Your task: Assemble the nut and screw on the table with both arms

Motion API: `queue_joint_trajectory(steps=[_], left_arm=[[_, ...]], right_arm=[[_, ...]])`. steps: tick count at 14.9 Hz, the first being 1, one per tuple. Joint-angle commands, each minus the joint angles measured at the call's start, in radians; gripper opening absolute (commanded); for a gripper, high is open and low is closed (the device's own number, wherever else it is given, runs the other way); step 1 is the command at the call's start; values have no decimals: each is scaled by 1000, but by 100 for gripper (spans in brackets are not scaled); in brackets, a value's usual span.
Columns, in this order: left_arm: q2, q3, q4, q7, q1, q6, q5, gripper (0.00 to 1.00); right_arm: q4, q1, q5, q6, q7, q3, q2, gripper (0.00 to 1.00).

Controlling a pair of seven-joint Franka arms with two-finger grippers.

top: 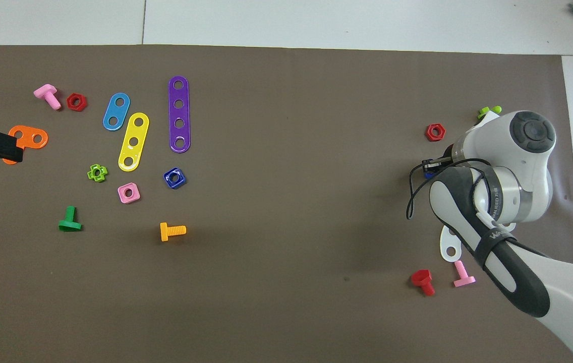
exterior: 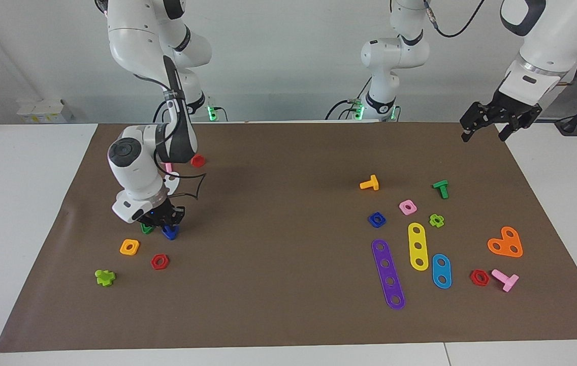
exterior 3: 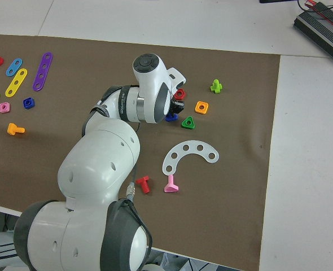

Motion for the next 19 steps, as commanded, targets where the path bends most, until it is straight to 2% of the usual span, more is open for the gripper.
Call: queue_joint_trajectory(steps=[1,4,9,12,15,17,19], left_arm=[[-34,8,-42,5,-9,16,10,100],[-34,8,-42,5,-9,16,10,100],[-34,10,-42,5,-9,16,10,100],[-34,8,-42,5,-9,16,10,100],[-34,10,-42,5,-9,16,10,100],[-34,8,-42,5,-9,16,10,100],[-34,10,-42,5,-9,16,10,100]], right_arm=[[73,-1,21,-82,41,3,-15,0],[157,10,18,-179,173,44,-56,0],[323,181,-7,-322,426,47,-50,0],[326,318,-10,-270,613,47,-29,0],[328,434,-7,-197,728,47,30,0],[326,461,-8,-141,799,49,54,0],[326,530,-13,-99,863,47,109,0]])
